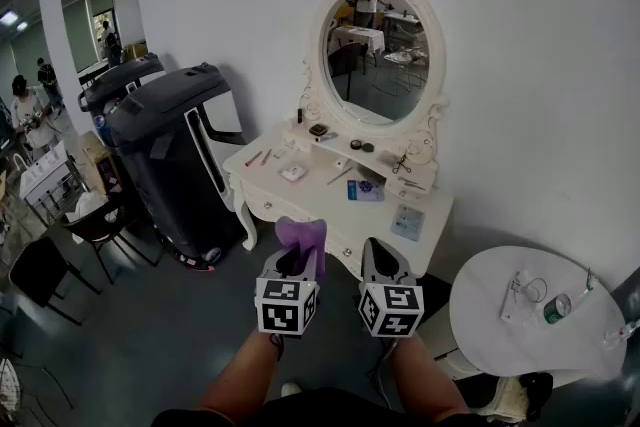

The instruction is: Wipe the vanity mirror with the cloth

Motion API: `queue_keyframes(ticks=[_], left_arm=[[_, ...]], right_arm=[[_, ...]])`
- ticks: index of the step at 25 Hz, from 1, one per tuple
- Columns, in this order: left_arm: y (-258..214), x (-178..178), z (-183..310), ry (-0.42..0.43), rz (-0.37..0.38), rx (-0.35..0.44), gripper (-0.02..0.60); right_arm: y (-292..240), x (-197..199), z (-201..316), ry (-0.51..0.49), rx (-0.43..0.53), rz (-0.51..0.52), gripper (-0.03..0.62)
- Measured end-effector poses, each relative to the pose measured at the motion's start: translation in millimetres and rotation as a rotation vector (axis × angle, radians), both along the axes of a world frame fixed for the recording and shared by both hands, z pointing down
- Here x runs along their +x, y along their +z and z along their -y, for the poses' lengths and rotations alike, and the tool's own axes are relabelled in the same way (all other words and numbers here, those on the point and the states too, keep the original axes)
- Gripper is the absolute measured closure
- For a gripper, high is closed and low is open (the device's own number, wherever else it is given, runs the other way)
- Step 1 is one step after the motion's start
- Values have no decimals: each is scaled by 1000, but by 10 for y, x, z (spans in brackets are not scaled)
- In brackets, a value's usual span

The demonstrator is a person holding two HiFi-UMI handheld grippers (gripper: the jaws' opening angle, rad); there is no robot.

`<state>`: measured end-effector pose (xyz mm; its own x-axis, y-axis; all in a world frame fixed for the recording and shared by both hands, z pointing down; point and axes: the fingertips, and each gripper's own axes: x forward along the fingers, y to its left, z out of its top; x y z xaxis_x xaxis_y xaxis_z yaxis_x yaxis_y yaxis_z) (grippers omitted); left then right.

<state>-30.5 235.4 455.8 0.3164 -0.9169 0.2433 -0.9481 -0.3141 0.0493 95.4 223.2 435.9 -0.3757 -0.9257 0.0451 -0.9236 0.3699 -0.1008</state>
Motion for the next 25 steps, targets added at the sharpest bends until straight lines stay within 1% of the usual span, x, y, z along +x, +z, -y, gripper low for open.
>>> queue_keyframes(ticks=[7, 10, 14, 18, 25], left_arm=[[-35, -65, 69, 10, -5, 9, 509], [-6, -58, 76, 20, -1, 5, 509], [19, -94, 107, 34, -9, 0, 509], [25, -175, 154, 42, -14, -4, 509], [88, -398, 286, 62, -33, -14, 508]], right_arm=[[-30, -90, 78, 17, 12, -29, 585], [-17, -144, 97, 11, 11, -24, 585], [5, -232, 144, 19, 9, -42, 585], [1, -317, 198, 32, 16, -64, 585], [63, -541, 305, 45, -9, -81, 585]])
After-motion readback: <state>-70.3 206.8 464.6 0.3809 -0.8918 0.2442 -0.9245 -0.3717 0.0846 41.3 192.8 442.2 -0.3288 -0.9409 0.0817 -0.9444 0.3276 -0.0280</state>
